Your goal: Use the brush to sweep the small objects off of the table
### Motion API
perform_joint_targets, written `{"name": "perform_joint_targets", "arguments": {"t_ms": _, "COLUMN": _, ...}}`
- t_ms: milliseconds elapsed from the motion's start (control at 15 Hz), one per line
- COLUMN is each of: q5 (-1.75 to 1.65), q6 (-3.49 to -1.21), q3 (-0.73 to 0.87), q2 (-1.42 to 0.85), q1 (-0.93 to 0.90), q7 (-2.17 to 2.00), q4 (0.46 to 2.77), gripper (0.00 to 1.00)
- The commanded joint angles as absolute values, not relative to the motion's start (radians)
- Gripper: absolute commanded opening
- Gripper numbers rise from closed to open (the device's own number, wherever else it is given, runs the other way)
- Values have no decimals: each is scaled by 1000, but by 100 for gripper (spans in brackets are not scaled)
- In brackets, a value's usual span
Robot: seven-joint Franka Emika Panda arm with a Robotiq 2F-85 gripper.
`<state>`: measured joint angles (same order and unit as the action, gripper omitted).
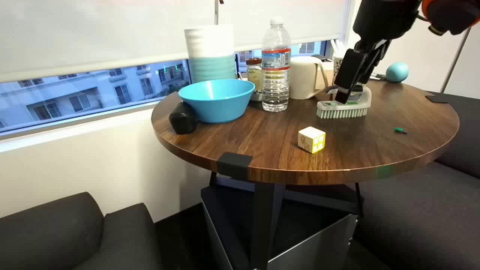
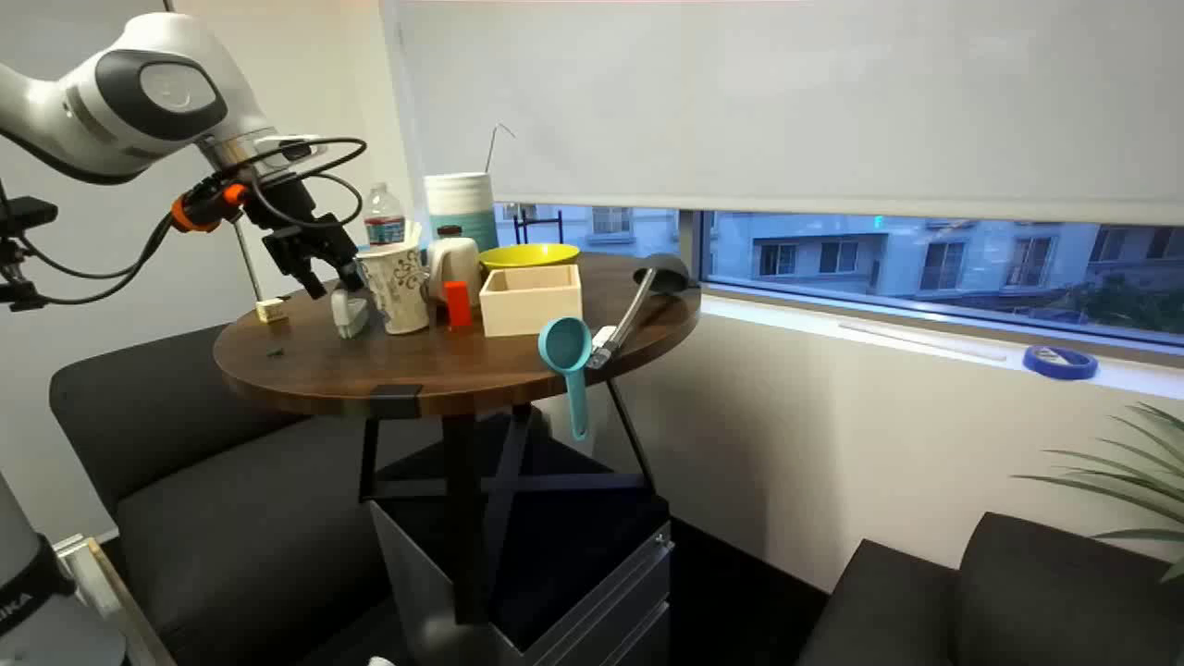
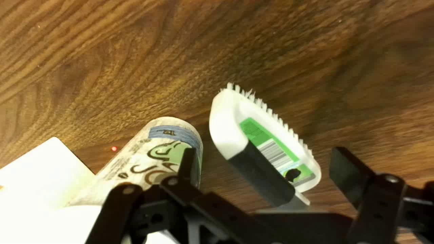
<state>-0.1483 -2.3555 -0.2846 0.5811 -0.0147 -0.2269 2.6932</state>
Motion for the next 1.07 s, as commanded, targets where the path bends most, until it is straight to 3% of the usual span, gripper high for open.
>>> {"name": "perform_joint_targets", "arguments": {"t_ms": 0, "q5": -163, "q6": -2352, "q3": -266, "q2": 578, "q1": -33, "q7": -238, "q4": 2692, "gripper": 100}}
{"name": "perform_joint_targets", "arguments": {"t_ms": 1000, "q5": -133, "q6": -2380, "q3": -176, "q2": 594, "q1": -163, "q7": -40, "q4": 2698, "gripper": 100}}
